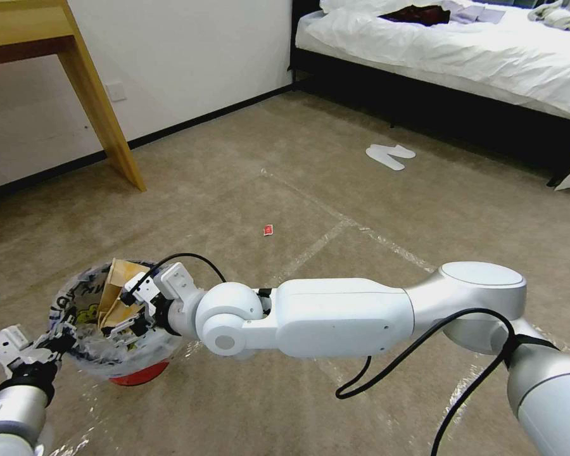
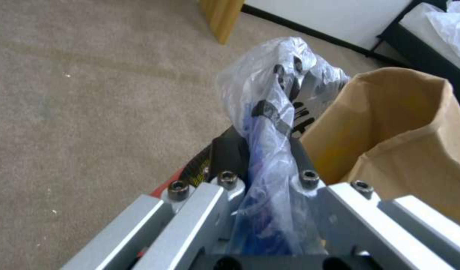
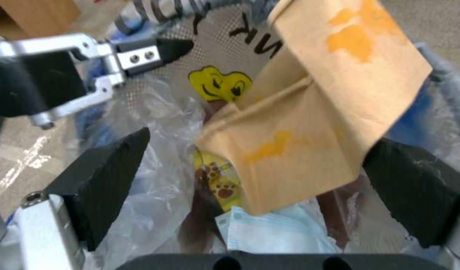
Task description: Pick up the trash bin and place the garbage on the floor into it.
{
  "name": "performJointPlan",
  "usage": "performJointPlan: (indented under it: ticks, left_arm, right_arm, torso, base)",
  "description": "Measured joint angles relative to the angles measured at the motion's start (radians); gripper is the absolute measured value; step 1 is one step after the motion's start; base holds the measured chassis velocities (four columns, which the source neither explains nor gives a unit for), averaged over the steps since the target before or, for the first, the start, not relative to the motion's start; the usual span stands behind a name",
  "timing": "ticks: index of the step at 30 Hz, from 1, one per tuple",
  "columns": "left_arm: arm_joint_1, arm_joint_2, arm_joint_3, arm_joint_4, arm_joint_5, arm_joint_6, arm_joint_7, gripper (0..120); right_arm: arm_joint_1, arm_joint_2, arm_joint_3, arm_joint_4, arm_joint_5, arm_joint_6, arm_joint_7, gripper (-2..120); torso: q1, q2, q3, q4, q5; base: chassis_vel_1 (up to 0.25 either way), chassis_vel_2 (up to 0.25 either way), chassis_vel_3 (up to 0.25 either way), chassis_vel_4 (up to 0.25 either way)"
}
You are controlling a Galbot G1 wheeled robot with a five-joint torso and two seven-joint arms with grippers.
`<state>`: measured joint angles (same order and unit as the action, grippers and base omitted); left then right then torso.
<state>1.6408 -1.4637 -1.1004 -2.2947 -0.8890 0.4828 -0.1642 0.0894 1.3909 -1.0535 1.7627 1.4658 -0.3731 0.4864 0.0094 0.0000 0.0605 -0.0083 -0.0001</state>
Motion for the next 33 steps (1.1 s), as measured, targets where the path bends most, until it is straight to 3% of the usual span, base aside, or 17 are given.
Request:
performJointPlan:
  ticks: [18, 24, 25, 26, 28, 29, 31, 33]
  left_arm:
    - [-0.009, 0.000, -0.006, 0.017, -0.001, 0.001, -0.005, 5]
    - [-0.009, 0.004, -0.020, 0.016, 0.004, 0.001, -0.006, 5]
    - [-0.010, 0.007, -0.027, 0.021, 0.009, 0.000, -0.005, 5]
    - [-0.010, 0.007, -0.027, 0.021, 0.009, 0.000, -0.005, 5]
    - [-0.015, 0.010, -0.034, 0.023, 0.015, -0.003, -0.004, 5]
    - [-0.015, 0.010, -0.034, 0.023, 0.015, -0.003, -0.004, 5]
    - [-0.019, 0.012, -0.039, 0.023, 0.015, -0.004, -0.004, 5]
    - [-0.019, 0.012, -0.040, 0.023, 0.015, -0.005, -0.004, 5]
  right_arm:
    - [-0.030, -0.044, 0.087, 0.110, 0.028, 0.043, 0.013, 100]
    - [-0.116, -0.122, 0.357, 0.132, -0.083, 0.107, -0.015, 100]
    - [-0.166, -0.194, 0.482, 0.149, -0.154, 0.157, -0.054, 100]
    - [-0.166, -0.194, 0.482, 0.149, -0.154, 0.157, -0.054, 100]
    - [-0.235, -0.322, 0.641, 0.168, -0.262, 0.256, -0.117, 100]
    - [-0.235, -0.322, 0.641, 0.168, -0.262, 0.256, -0.117, 100]
    - [-0.334, -0.411, 0.825, 0.192, -0.367, 0.314, -0.178, 100]
    - [-0.363, -0.426, 0.871, 0.199, -0.387, 0.323, -0.187, 100]
  torso:
    - [0.000, 0.000, 0.000, 0.0001, 0.0000]
    - [0.000, 0.000, 0.000, 0.0003, 0.0001]
    - [0.000, 0.000, 0.000, 0.0004, 0.0004]
    - [0.000, 0.000, 0.000, 0.0004, 0.0004]
    - [0.000, 0.000, 0.000, 0.0000, 0.0005]
    - [0.000, 0.000, 0.000, 0.0000, 0.0005]
    - [0.000, 0.000, 0.000, -0.0006, 0.0008]
    - [0.000, 0.000, 0.000, -0.0006, 0.0007]
  base:
    - [0.000, 0.000, 0.000, 0.000]
    - [0.000, 0.000, 0.000, 0.000]
    - [0.000, 0.000, 0.000, 0.000]
    - [0.000, 0.000, 0.000, 0.000]
    - [0.000, 0.000, 0.000, 0.000]
    - [0.000, 0.000, 0.000, 0.000]
    - [0.000, 0.000, 0.000, 0.000]
    - [0.000, 0.000, 0.000, 0.000]
